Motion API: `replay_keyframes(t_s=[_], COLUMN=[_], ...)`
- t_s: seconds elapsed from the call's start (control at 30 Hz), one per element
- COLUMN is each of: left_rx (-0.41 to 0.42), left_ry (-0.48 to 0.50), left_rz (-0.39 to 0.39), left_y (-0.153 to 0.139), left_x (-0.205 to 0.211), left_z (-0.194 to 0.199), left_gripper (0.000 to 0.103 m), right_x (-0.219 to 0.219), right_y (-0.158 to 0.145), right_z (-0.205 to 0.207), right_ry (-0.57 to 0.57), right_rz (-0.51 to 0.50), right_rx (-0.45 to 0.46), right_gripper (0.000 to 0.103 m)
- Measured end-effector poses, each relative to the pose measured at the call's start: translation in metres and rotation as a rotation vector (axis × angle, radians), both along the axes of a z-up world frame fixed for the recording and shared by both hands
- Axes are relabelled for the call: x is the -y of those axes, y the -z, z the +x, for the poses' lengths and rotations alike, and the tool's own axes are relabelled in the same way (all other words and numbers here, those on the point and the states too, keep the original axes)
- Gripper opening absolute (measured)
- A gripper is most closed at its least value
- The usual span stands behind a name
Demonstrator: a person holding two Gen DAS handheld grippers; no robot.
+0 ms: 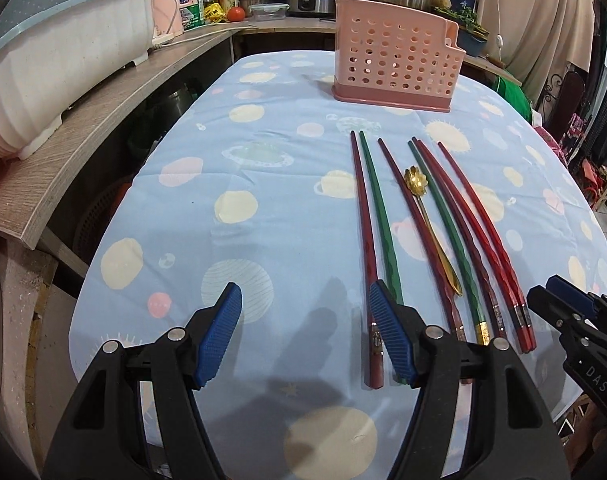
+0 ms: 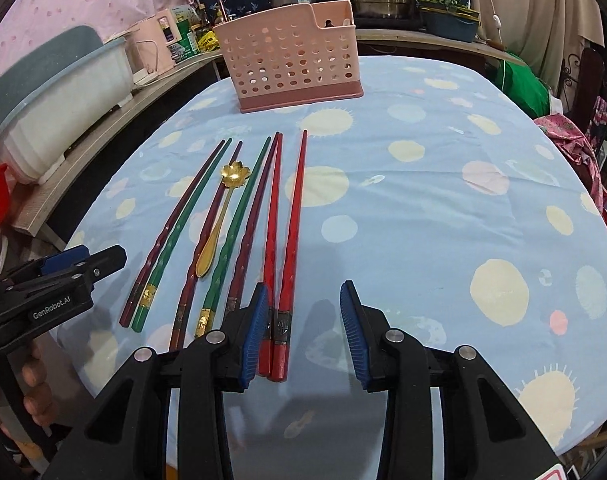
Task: Organize utensils
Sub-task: 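Open both grippers and bring them back over the remaining chopsticks, then close the right gripper on a red chopstick while the left gripper grasps a dark red chopstick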
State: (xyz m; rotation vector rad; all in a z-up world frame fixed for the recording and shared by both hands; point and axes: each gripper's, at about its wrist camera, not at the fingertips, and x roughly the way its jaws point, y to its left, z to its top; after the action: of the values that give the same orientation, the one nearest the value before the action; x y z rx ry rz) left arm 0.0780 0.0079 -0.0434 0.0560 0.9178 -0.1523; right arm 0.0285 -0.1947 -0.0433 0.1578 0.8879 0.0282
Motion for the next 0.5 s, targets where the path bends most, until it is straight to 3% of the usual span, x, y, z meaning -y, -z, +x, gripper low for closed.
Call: replay_keyframes(t_s=[0.13, 0.5], left_rx=[-0.002, -0.017], left_ry=[0.008, 0.027], left_rz=[0.004, 0.002], left_y=[0.0019, 0.0067], left_x=[0.0008, 0.0038], left_z=[-0.0019, -0.0091], left_gripper=[0.063, 0.063], right_x=[-0.0037, -0.0079], right_y=[0.0040, 0.0105], right_z=[0.0015, -0.0006], right_ry=[-0.006, -0.015], right_rz=[-0.011, -0.047], right_rx=[-0.010, -0.015], right_gripper=[0.026, 0.016])
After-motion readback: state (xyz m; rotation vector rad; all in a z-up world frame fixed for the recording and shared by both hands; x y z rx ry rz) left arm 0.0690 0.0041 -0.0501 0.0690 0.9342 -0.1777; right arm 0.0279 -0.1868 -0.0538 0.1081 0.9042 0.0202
